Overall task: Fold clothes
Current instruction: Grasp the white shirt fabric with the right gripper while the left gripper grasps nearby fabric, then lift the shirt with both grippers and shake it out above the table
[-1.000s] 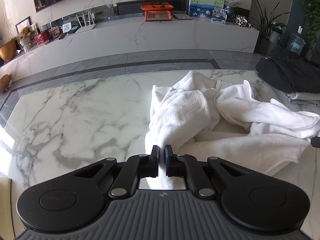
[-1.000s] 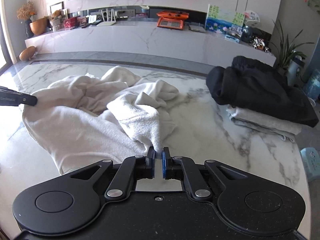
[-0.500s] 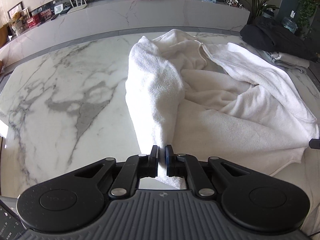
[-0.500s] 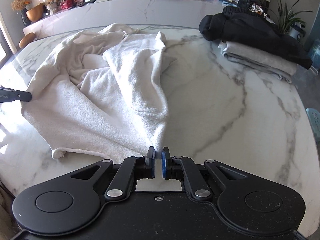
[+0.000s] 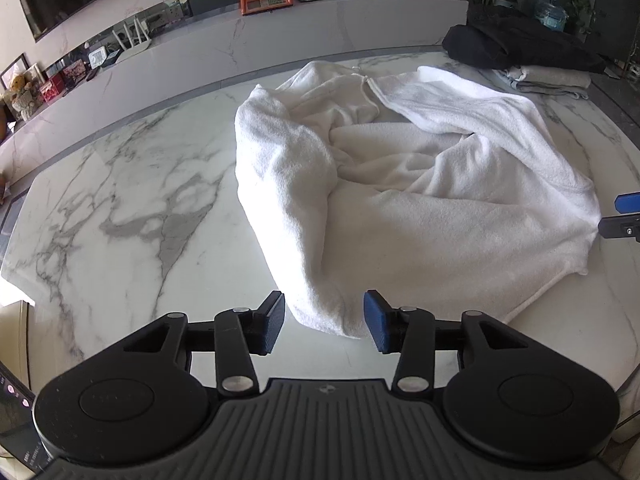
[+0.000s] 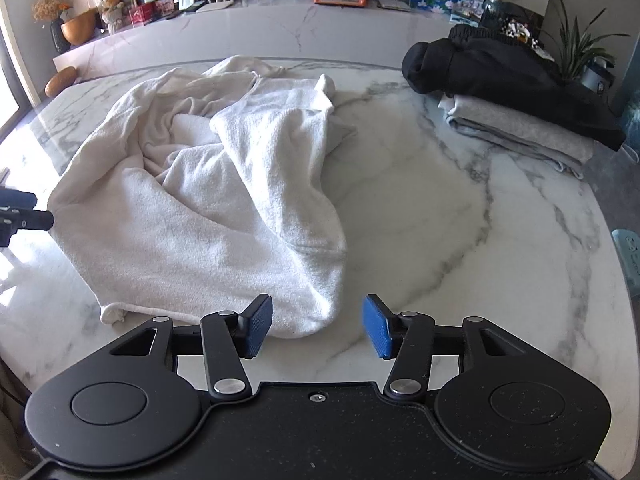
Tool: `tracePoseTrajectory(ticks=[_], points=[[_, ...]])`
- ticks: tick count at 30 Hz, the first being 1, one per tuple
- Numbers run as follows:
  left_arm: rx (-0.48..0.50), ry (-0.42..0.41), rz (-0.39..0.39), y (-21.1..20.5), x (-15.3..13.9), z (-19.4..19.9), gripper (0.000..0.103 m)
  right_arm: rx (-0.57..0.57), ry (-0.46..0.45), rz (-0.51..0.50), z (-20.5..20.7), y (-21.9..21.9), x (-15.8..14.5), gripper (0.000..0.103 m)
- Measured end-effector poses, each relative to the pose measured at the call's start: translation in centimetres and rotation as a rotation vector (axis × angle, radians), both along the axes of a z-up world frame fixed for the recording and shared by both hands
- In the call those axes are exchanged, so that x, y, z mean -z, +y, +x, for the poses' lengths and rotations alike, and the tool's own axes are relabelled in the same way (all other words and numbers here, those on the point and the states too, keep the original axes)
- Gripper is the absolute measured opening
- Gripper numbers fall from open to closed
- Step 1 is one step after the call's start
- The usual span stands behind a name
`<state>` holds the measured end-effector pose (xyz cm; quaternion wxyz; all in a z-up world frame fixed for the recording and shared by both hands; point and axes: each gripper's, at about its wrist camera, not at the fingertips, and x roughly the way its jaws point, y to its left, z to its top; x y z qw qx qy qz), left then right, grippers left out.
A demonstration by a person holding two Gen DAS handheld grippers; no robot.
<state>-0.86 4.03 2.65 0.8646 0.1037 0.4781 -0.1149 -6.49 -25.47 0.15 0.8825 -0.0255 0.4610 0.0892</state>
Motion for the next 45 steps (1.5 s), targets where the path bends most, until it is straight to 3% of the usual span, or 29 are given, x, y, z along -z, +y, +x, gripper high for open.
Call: tracePoseTrajectory(ticks=[8,10,12,16,21,27,36,45], points=[[-0.08,0.071,-0.07,0.9,2.5,0.9,0.04,0.021,0.024,0.094,2.4,-0.8,2.0,0.044],[-0.078,0.071,-0.098,1.1,2.4,0.9,0.019,0.008,0.037,0.101,2.5,-0.7,2.2,0.025],[-0.075,0.07,-0.118,1.1,2.2,0.9,0.011,-0.006,0.045,0.107,2.5,-0.6,2.2,0.013],[-0.033,0.005,-0.109,0.4,-0.1,0.5,0.008,-0.029,0.011,0.115,2.2,-0.3,0.5,0.007],[-0.01,-0.106,-0.119,0.0,-5.5,-0.2,0.008,-0.063,-0.107,0.139,1.3,0.0,-4.8,0.006],[0.011,-0.266,-0.117,-0.2,-13.5,-1.4,0.008,-0.094,-0.32,0.179,-0.8,0.5,-13.8,0.005],[0.036,-0.473,-0.057,-0.9,-25.6,-4.0,0.008,-0.068,-0.589,0.183,-4.6,0.2,-25.9,0.005],[0.084,-0.627,-0.026,-2.5,-33.5,-7.5,0.008,-0.034,-0.82,0.15,-9.4,-1.2,-34.8,0.005]])
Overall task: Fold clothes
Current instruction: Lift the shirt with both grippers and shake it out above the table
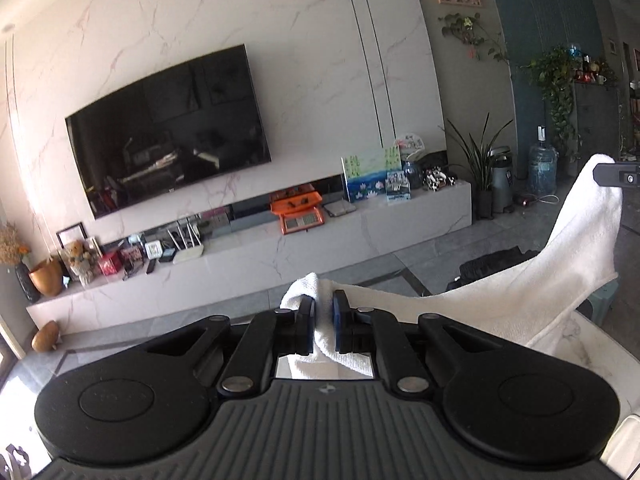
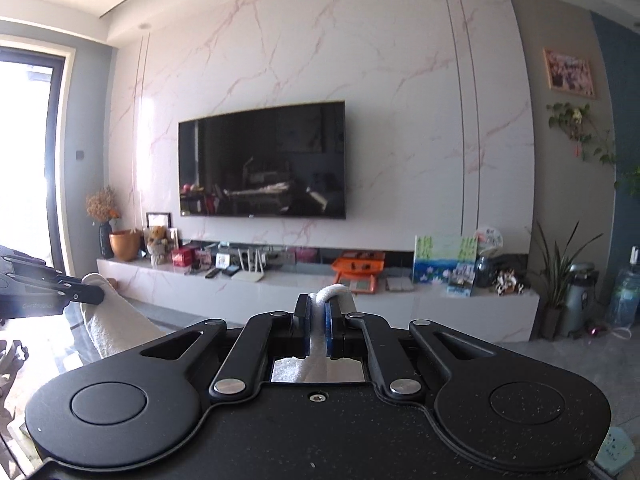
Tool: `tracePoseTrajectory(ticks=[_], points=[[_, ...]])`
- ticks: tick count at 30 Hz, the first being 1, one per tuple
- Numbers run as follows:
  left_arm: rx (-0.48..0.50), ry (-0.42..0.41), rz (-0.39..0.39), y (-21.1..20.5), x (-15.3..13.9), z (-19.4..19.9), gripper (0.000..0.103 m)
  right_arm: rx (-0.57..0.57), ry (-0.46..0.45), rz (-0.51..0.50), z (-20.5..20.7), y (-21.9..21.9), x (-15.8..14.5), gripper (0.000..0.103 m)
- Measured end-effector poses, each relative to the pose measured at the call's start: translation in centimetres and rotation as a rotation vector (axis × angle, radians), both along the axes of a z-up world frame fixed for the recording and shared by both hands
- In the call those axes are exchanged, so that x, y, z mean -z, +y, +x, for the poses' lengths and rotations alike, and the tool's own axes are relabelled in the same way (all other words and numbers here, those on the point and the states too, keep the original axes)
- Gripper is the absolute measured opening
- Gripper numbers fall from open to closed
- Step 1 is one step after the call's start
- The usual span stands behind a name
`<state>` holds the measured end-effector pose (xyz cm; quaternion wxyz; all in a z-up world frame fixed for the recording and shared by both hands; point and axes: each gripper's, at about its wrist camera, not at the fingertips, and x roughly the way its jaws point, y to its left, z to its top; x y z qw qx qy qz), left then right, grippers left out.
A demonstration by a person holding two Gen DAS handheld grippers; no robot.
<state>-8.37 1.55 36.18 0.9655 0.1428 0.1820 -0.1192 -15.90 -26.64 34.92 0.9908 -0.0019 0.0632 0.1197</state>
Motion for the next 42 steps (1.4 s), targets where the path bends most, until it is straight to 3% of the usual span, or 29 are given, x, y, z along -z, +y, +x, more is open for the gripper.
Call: tracePoseTrajectory(ticks=[5,9,19,25,35,38,39,40,42], points=[[-0.001,-0.011,-0.003,-0.4,-0.5,1.1,0.008,0.029,-0.046,0.005,0.4,-0.6,-2.0,0.005],[-0.016,0.106,-0.014,-0.1,2.5,4.5,0.008,0.039,0.029,-0.015,3.6,-0.3,-0.3,0.005],[-0.102,0.417,-0.031,1.8,16.6,16.2,0.008,0.039,0.363,-0.026,15.8,1.6,13.1,0.005],[-0.122,0.481,-0.036,3.2,22.9,21.5,0.008,0.035,0.496,-0.066,23.2,3.9,20.7,0.005],[-0.141,0.545,-0.068,3.7,31.4,29.4,0.014,0.06,0.628,-0.089,34.1,5.7,30.2,0.006],[-0.147,0.526,-0.043,3.2,33.2,30.8,0.027,0.069,0.655,-0.094,35.8,5.6,32.0,0.014],[-0.151,0.515,-0.044,3.1,33.4,31.0,0.035,0.069,0.665,-0.096,36.3,5.6,32.6,0.021],[-0.155,0.503,-0.046,3.0,33.6,31.2,0.04,0.07,0.669,-0.099,36.6,5.5,32.9,0.034],[-0.161,0.483,-0.06,3.1,33.7,31.4,0.042,0.075,0.656,-0.106,36.8,5.4,33.2,0.045]])
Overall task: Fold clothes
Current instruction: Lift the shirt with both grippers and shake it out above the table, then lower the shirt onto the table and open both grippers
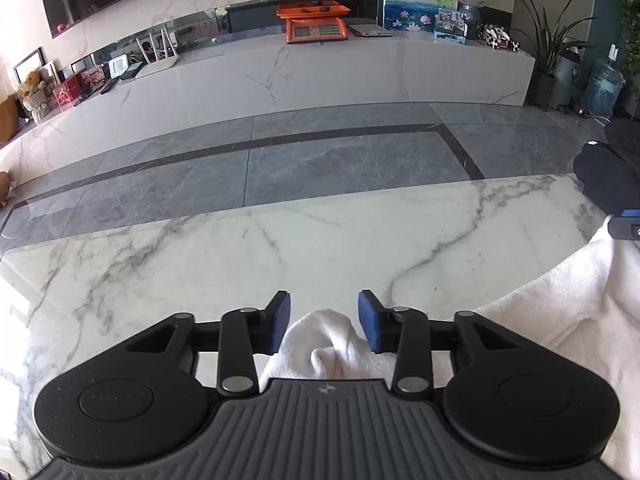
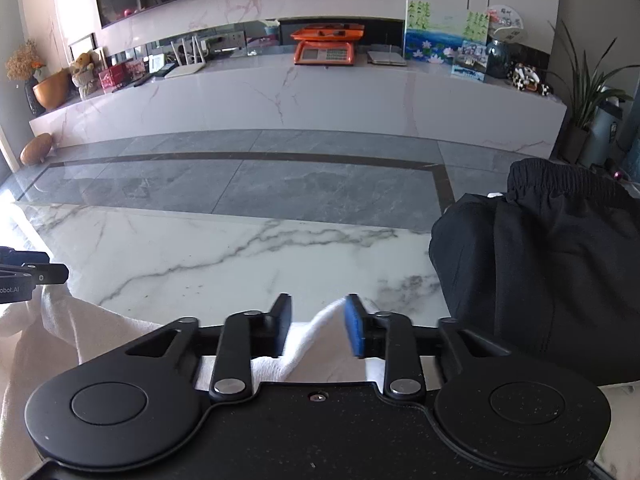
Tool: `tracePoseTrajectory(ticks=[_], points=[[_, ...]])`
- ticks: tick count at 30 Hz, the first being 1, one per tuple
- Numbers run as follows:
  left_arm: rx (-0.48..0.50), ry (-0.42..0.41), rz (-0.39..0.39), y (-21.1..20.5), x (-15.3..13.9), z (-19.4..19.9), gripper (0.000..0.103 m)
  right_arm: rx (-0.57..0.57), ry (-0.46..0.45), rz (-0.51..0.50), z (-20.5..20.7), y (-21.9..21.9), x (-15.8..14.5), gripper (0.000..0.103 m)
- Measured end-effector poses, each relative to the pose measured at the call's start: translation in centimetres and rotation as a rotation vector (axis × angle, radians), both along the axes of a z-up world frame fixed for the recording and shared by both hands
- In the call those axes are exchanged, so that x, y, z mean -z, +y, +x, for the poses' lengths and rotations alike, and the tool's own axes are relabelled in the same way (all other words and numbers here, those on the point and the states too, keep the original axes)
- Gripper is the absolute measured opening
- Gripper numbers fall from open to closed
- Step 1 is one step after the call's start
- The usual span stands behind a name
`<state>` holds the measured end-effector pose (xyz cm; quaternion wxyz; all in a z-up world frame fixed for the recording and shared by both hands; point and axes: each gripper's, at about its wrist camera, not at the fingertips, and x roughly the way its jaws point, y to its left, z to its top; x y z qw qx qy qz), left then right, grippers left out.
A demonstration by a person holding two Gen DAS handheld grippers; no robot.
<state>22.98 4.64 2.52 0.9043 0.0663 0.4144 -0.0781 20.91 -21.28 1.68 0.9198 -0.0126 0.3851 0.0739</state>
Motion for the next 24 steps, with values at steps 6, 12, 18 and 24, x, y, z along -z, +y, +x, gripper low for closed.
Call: tracePoseTrajectory(ticks=[6,12,18,24], points=[[0.067,-0.074,0.0,0.1,-2.0,-3.1,0.027,-0.035,-0.038,-0.014,-1.7,0.2,-0.5,0.042],[0.172,0.018,0.022,-1.7,-1.7,-6.7,0.008,-0.118,-0.001,-0.061,-4.9,1.6,0.2,0.019],[0.221,0.095,0.038,-3.2,2.0,-7.9,0.008,-0.165,0.078,-0.056,-6.5,2.6,2.7,0.01],[0.23,0.068,-0.003,-3.5,4.0,-6.9,0.008,-0.176,0.096,-0.067,-5.3,3.2,4.8,0.01]])
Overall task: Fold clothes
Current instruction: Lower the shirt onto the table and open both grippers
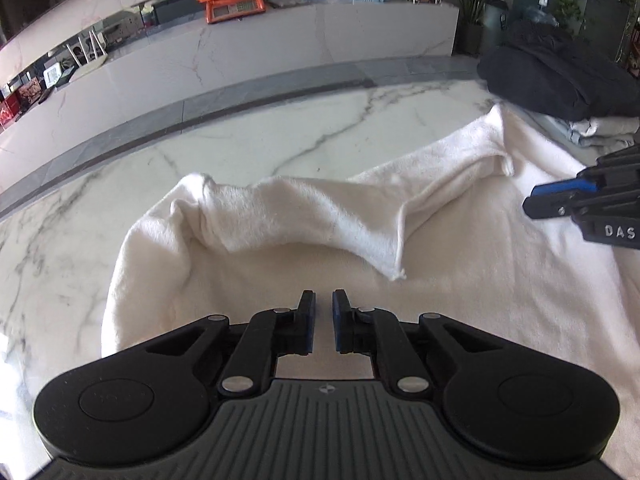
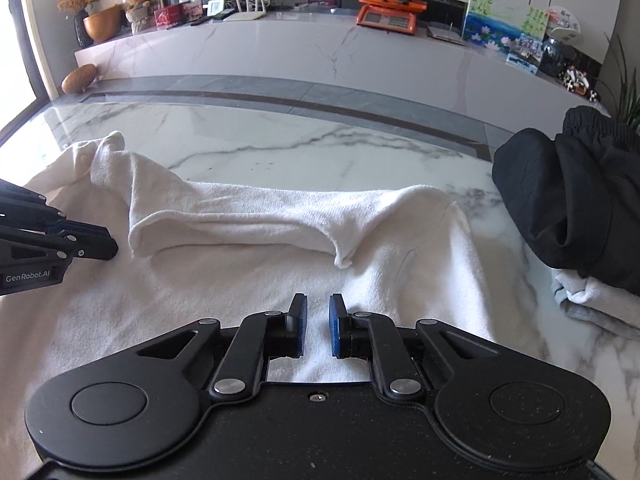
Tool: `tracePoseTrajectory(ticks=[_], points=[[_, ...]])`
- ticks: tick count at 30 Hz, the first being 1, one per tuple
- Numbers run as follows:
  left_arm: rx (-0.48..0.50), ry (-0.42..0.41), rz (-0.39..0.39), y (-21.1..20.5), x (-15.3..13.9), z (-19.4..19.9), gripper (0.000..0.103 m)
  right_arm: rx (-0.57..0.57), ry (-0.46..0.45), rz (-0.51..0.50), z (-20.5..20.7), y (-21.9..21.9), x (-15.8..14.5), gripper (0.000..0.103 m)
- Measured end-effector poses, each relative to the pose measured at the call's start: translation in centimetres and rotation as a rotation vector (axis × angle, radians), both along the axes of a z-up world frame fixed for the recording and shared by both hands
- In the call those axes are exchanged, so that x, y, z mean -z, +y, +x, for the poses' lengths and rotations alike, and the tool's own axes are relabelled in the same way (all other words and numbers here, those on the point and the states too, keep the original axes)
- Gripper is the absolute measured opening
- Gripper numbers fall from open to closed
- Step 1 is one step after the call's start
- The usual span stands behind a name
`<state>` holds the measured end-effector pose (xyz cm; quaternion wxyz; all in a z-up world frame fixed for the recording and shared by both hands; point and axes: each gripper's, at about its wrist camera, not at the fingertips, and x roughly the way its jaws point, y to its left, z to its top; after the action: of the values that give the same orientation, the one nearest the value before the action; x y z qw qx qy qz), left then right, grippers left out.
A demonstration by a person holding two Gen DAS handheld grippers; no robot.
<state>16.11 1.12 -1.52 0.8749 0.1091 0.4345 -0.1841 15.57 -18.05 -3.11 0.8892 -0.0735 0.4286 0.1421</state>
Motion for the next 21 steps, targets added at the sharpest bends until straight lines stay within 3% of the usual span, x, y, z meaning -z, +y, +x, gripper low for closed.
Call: tracePoseTrajectory(ticks=[8,14,21], points=[[-0.025,-0.076,-0.038,-0.6,0.3,4.8,0.009,-0.004,-0.06,0.008,4.0,0.7,0.6,0.01],[-0.112,-0.131,-0.072,0.5,-0.5,8.2,0.009,0.04,-0.103,0.024,8.0,0.5,0.2,0.01],[-0.152,-0.149,-0.072,2.4,-1.2,8.6,0.011,0.066,-0.118,0.028,8.6,-0.3,-0.7,0.01]])
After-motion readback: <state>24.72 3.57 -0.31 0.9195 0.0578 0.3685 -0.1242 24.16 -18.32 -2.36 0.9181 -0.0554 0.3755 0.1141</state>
